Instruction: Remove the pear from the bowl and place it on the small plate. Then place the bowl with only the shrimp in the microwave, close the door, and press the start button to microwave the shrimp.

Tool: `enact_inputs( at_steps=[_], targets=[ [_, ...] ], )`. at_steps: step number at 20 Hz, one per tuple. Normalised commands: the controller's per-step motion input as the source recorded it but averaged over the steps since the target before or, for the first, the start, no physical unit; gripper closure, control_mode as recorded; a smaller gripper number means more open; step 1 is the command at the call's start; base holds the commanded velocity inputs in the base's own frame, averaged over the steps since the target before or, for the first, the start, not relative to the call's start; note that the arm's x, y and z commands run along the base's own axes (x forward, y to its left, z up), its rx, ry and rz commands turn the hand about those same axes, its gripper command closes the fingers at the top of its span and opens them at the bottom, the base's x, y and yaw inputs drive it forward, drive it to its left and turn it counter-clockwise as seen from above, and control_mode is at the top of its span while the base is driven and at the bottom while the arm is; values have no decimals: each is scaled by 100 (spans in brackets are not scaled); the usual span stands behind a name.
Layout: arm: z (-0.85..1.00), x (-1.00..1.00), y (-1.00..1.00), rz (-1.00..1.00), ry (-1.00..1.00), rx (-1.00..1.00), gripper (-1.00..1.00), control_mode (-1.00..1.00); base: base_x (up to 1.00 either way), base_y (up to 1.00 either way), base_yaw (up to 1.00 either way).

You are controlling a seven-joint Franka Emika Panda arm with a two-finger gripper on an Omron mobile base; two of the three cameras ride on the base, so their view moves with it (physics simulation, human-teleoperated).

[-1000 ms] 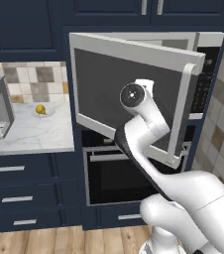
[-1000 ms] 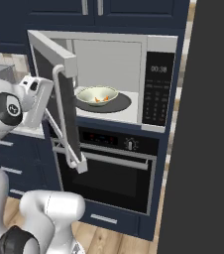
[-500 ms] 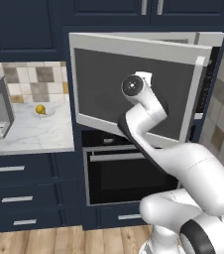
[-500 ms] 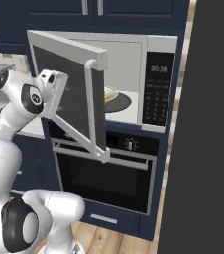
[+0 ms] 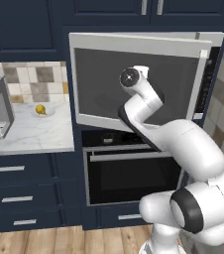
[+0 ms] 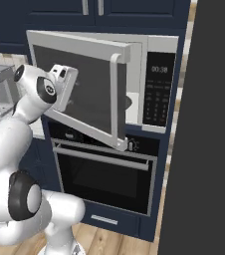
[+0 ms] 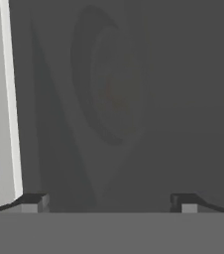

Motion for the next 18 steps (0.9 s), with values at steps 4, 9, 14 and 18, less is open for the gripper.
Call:
enact_inputs(
  at_steps=[4, 9, 14, 18],
  targets=[
    [0, 48, -8, 0, 0, 0, -100, -100, 0, 0, 0],
    [0, 49, -9, 0, 0, 0, -100, -100, 0, 0, 0],
    [-5, 39, -12, 0, 0, 0, -100, -100, 0, 0, 0],
    [-11, 39, -5, 0, 0, 0, -100, -100, 0, 0, 0]
  ],
)
